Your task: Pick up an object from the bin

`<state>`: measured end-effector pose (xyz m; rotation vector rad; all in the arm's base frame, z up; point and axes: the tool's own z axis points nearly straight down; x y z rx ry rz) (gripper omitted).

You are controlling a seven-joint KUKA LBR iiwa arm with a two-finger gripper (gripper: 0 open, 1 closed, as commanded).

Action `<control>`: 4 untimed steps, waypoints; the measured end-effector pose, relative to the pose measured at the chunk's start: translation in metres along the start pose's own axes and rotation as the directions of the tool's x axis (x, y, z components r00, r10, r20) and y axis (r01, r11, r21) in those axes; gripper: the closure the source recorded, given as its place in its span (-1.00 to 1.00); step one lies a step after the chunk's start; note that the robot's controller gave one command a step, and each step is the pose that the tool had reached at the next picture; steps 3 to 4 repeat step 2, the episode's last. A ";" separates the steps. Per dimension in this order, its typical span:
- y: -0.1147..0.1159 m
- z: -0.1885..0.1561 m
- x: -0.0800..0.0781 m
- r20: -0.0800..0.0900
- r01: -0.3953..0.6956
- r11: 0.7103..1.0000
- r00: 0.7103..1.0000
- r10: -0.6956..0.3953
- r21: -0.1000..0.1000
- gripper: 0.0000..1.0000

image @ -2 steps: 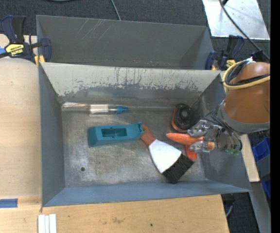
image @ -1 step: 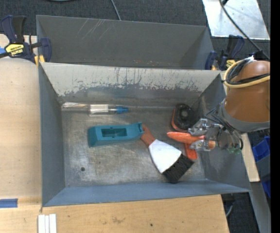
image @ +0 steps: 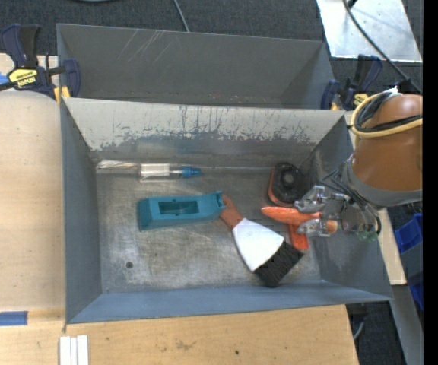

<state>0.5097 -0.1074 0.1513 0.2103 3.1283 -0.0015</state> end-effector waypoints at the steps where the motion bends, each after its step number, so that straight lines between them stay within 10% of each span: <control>1: 0.000 -0.007 0.001 -0.006 0.000 1.000 1.000 0.000 -0.001 1.00; 4: 0.000 -0.017 0.000 -0.003 0.000 1.000 1.000 0.000 -0.001 1.00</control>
Offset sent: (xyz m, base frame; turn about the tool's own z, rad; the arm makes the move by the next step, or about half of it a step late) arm 0.0001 0.0000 0.0169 0.0000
